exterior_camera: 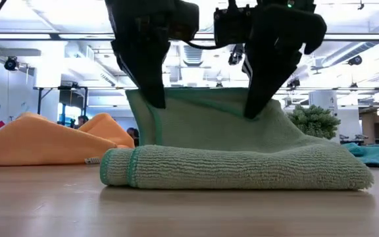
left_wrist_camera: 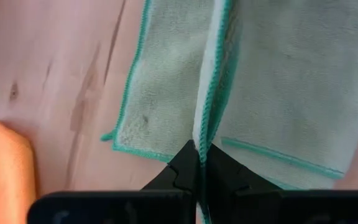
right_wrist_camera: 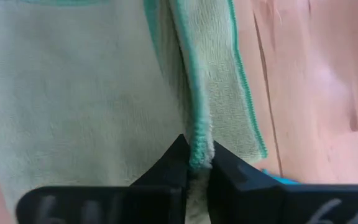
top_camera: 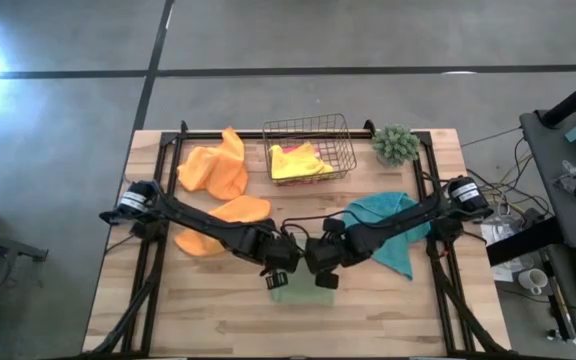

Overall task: Fold microfiber towels
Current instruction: Fold the green microfiber cloth, then put the folded green microfiber cloth into the gold wire basket

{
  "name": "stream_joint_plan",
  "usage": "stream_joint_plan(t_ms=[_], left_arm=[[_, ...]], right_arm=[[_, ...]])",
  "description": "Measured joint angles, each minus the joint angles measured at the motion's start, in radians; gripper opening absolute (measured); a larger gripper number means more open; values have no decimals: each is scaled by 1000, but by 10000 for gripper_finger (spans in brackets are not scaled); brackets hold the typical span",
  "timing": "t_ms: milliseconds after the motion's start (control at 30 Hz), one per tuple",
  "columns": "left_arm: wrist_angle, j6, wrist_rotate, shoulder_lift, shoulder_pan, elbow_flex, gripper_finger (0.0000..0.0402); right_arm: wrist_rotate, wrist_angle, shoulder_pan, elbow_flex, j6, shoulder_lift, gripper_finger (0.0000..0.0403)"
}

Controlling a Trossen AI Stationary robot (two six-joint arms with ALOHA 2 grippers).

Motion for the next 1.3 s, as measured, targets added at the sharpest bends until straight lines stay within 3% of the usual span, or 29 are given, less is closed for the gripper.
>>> stream_joint_plan(t_ms=[267, 733, 1033, 1300], left_arm=[[47, 123, -5, 0, -1, 6, 13], [-25, 128, -32, -16, 1, 3, 156], [-71, 110, -111, -114, -8, 7, 164], [20, 90, -110, -102, -122, 6, 164]], right_arm=[[-2, -10, -28, -14, -8, 0, 87], [2, -34, -30, -4, -4, -62, 130], [-20, -71, -7, -27, 25, -229, 115], [-77, -63, 109, -40, 50, -262, 107]])
